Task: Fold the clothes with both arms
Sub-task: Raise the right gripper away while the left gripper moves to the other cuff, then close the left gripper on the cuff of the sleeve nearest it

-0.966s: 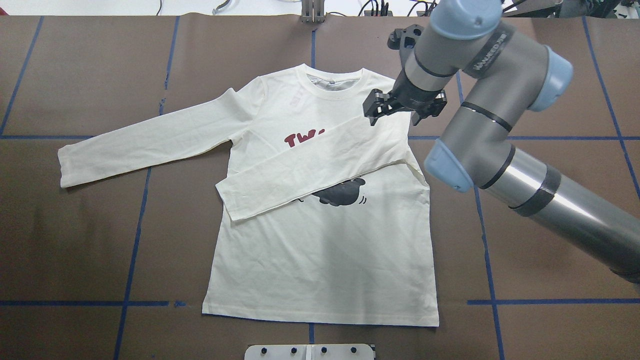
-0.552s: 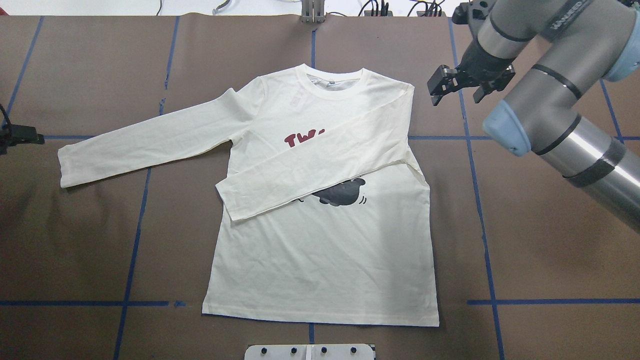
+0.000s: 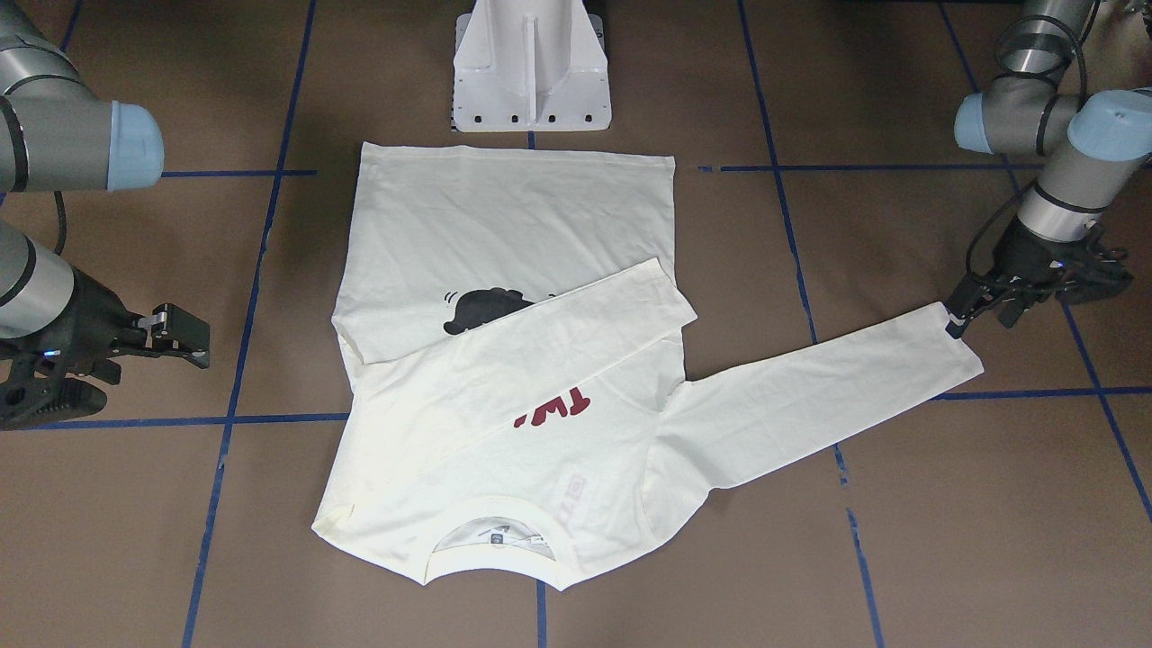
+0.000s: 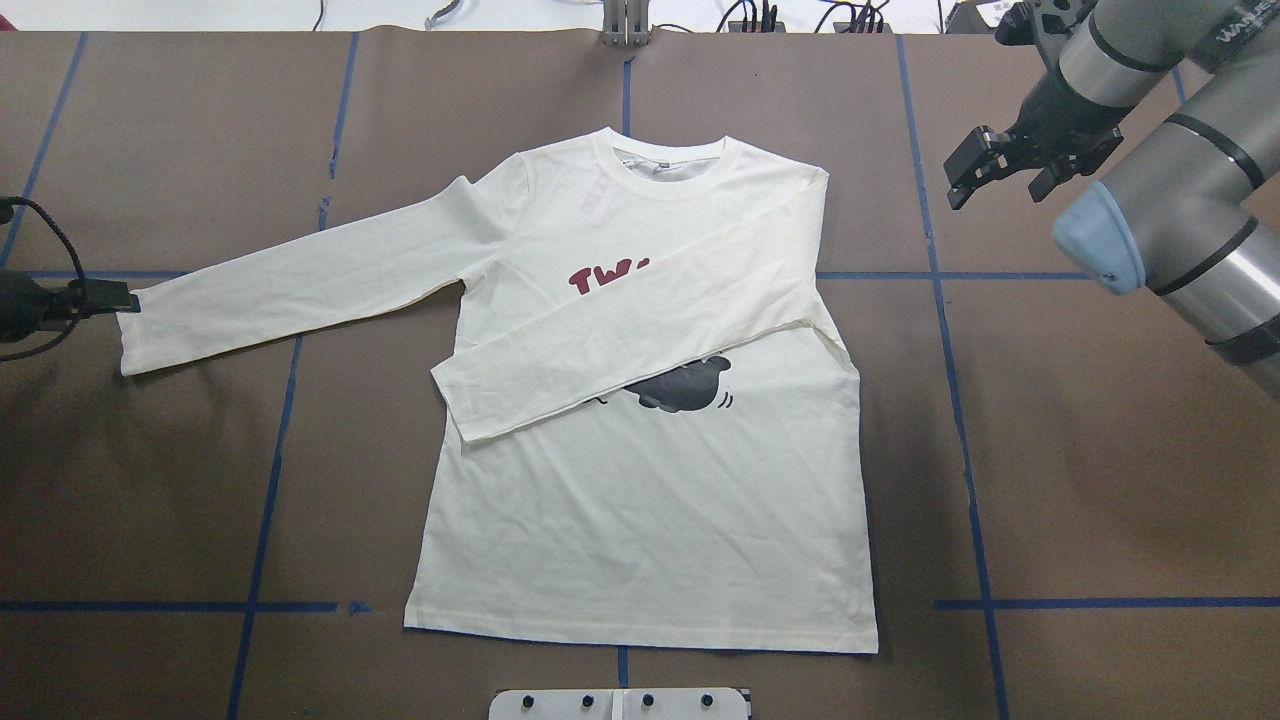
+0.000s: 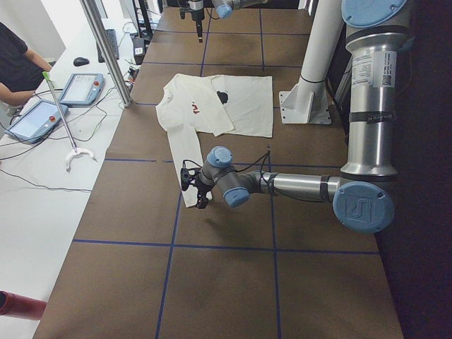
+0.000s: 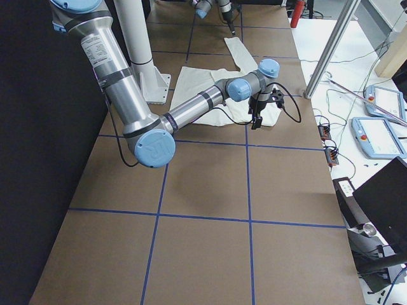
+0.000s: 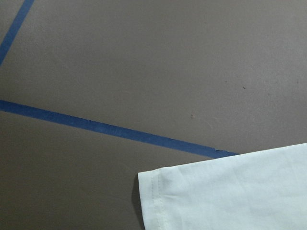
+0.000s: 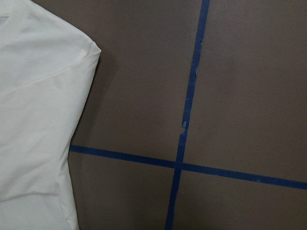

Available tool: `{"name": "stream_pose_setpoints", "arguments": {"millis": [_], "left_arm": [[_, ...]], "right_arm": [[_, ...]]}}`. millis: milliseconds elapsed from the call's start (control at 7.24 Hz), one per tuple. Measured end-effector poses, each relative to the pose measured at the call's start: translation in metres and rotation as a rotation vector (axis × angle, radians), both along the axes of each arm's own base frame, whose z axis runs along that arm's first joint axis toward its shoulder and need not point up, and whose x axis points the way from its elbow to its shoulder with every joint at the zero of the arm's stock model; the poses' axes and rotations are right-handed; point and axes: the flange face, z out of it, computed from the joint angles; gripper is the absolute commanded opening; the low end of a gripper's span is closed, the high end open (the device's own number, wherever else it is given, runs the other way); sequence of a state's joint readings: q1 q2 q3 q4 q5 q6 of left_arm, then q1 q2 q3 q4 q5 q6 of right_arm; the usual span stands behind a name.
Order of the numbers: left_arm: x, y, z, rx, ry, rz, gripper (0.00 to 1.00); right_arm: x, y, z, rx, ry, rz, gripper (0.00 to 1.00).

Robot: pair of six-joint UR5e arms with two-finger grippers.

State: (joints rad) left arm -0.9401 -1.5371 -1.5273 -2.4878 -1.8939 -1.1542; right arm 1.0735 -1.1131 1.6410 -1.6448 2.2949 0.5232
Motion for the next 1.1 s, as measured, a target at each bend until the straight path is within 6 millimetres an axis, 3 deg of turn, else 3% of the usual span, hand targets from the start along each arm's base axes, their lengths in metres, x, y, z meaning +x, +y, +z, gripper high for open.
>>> {"name": "stream_pose_setpoints", "arguments": {"millis": [552,1104], "left_arm": [[0.020,-0.014,0.015,-0.011,-0.026,0.006,0.96],[0.023,-0.014,0.016,-0.015,-0.025,0.014,0.94]], "right_arm": [[0.000,0.001,0.001,-0.005,-0.006,0.001,1.00],[0.000,0.001,-0.005,0.001,-0.010,0.005,1.00]]}}
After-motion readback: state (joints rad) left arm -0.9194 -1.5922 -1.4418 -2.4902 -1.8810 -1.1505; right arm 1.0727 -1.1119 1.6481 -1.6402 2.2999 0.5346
